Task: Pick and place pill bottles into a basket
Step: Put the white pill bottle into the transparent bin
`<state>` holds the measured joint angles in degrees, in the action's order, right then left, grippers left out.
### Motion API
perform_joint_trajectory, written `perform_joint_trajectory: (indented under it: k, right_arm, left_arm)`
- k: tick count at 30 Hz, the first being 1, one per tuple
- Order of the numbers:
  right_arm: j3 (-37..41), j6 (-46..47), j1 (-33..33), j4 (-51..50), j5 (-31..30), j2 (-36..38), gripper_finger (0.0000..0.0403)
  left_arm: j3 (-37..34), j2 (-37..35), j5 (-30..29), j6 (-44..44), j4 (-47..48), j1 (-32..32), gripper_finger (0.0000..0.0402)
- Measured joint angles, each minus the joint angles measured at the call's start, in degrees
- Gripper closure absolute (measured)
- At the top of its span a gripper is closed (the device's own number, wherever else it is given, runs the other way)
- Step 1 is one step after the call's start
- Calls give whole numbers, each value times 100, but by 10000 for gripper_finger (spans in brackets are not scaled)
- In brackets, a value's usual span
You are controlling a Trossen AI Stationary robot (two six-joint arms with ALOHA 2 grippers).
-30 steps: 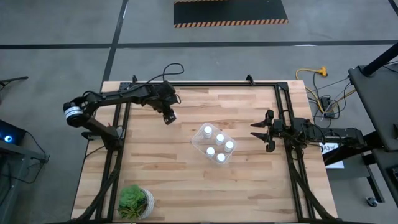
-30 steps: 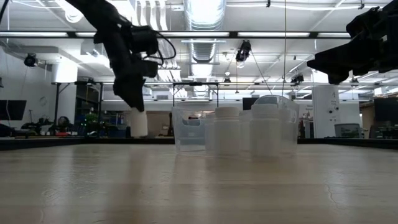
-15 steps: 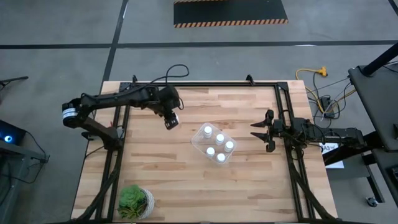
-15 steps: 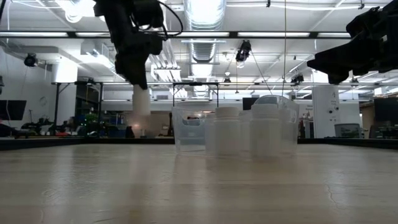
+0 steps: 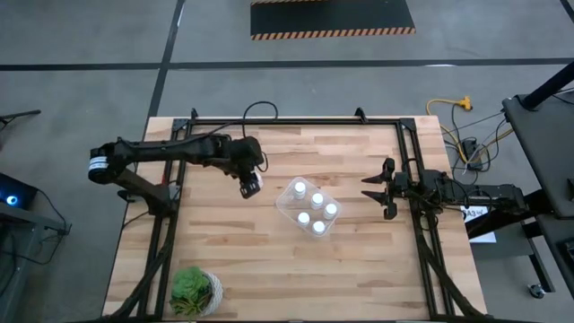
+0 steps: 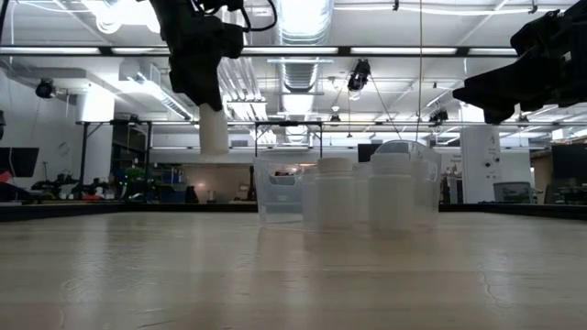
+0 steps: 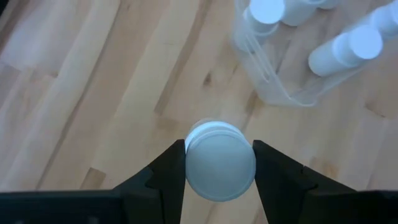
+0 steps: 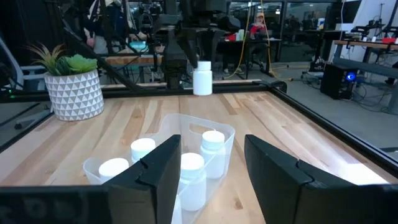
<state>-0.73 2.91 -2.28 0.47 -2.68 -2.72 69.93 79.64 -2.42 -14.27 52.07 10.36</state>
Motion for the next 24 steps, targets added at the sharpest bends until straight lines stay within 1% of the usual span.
perform_joint_trajectory:
  k: [9, 20, 24]
  right_arm:
    - [0, -2, 0, 0, 0, 0, 236]
    - [0, -6, 0, 0, 0, 0, 236]
    - [0, -6, 0, -2, 1, 0, 236]
  left_arm:
    - [22, 4, -7, -50, 4, -340, 258]
    - [582, 9, -6, -56, 40, -498, 258]
    - [775, 167, -55, -35, 151, -507, 258]
